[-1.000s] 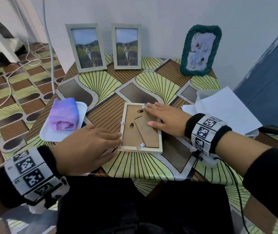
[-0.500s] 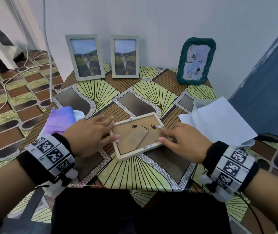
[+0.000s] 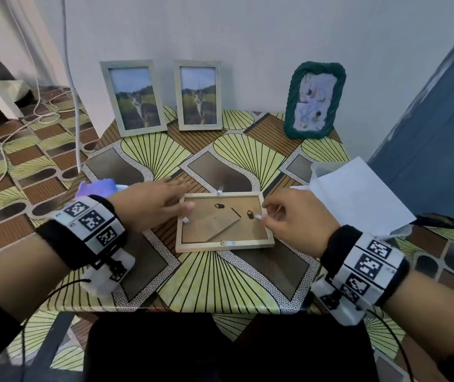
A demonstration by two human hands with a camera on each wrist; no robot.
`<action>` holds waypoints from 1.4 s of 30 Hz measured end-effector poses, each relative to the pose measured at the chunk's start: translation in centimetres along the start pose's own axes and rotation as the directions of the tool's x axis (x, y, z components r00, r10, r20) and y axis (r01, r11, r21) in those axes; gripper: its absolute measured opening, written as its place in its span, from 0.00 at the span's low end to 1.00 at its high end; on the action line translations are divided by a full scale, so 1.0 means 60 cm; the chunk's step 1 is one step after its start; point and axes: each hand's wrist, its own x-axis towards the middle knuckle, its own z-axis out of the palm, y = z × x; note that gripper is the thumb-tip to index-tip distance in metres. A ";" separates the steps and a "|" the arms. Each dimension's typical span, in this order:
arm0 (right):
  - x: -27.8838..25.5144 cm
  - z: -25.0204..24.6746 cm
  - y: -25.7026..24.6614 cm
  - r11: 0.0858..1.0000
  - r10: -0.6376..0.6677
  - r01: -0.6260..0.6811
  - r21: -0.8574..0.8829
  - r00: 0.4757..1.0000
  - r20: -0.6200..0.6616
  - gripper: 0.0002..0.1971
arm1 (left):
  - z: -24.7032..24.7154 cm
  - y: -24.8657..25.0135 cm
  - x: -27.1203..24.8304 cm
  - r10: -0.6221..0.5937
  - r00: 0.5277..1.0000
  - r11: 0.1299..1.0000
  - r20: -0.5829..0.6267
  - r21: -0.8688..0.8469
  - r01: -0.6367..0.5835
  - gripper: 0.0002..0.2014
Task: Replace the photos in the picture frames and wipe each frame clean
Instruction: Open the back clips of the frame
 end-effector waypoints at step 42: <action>0.061 0.017 0.011 0.979 0.201 -0.202 0.022 0.978 0.048 0.13 | 0.011 0.001 0.027 -0.064 0.983 0.984 -0.174 0.154 0.091 0.21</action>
